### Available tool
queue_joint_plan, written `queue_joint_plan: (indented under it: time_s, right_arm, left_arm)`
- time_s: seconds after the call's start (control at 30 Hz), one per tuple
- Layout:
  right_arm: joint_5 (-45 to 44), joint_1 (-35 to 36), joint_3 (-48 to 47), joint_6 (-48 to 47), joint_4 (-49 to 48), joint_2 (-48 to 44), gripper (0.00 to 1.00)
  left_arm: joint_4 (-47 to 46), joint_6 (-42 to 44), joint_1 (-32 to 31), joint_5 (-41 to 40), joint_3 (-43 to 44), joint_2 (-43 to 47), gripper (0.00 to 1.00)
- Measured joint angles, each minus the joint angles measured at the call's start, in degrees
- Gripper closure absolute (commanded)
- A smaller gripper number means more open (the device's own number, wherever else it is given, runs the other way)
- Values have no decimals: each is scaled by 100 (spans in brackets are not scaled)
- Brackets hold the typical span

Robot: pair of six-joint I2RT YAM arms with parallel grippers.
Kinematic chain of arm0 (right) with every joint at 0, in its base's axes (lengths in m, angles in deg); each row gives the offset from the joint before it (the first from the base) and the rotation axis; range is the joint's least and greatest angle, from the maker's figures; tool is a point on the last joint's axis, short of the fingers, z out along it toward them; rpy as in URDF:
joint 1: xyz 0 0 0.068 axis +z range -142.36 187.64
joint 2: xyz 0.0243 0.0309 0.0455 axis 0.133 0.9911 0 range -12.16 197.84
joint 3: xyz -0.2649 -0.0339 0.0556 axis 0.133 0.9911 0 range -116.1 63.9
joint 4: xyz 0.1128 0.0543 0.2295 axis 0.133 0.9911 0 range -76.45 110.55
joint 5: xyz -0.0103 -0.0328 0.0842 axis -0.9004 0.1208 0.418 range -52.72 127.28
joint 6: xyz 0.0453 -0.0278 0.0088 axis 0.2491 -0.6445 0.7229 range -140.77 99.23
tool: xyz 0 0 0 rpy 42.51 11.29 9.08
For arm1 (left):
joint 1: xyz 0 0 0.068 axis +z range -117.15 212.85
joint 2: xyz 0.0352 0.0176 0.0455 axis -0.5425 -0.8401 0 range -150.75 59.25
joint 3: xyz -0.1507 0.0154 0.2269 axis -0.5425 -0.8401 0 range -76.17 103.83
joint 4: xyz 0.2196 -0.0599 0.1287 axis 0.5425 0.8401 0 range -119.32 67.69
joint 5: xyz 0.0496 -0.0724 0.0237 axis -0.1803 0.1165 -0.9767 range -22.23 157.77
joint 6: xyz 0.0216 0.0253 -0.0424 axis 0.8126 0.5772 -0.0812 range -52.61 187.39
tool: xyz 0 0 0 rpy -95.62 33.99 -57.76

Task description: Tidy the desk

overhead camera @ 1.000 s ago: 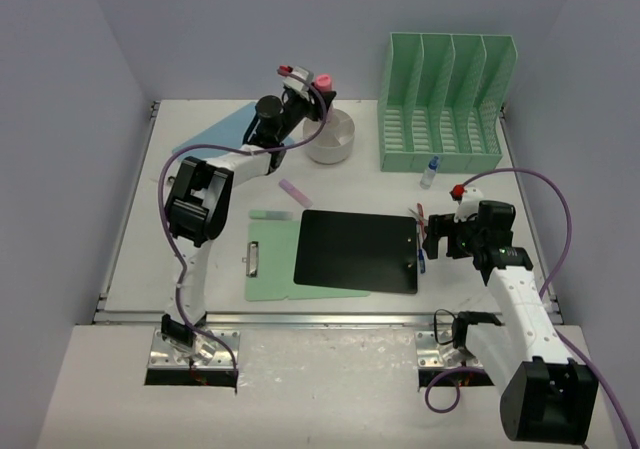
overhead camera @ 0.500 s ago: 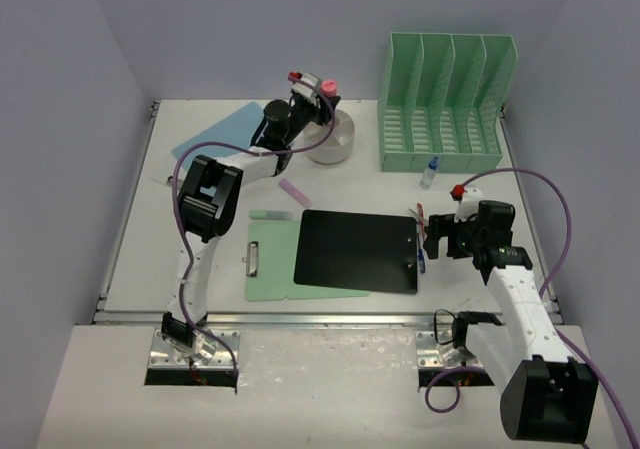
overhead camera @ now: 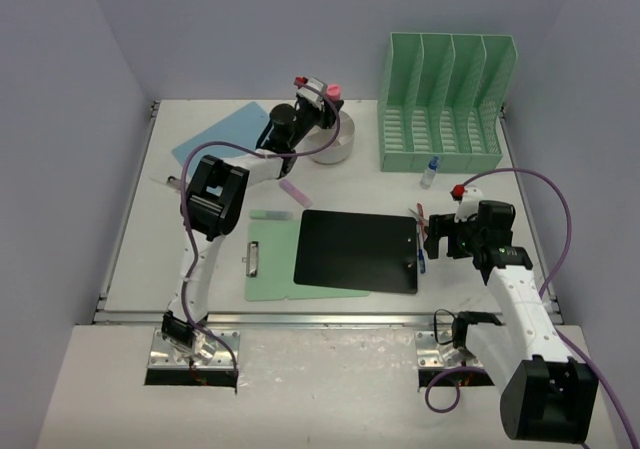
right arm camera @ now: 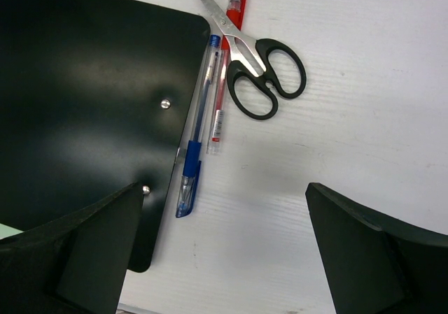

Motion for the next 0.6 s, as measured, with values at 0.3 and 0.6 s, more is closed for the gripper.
queue_joint_plan:
  time_s: [0.3, 0.6]
  right_arm:
    - [-4, -7, 2, 0, 0, 0, 1]
    - [-2, -15, 2, 2, 2, -22, 1]
  left_arm:
    - [-153, -2, -13, -170, -33, -9, 64]
    - [-192, 2, -13, -232, -343, 44, 40]
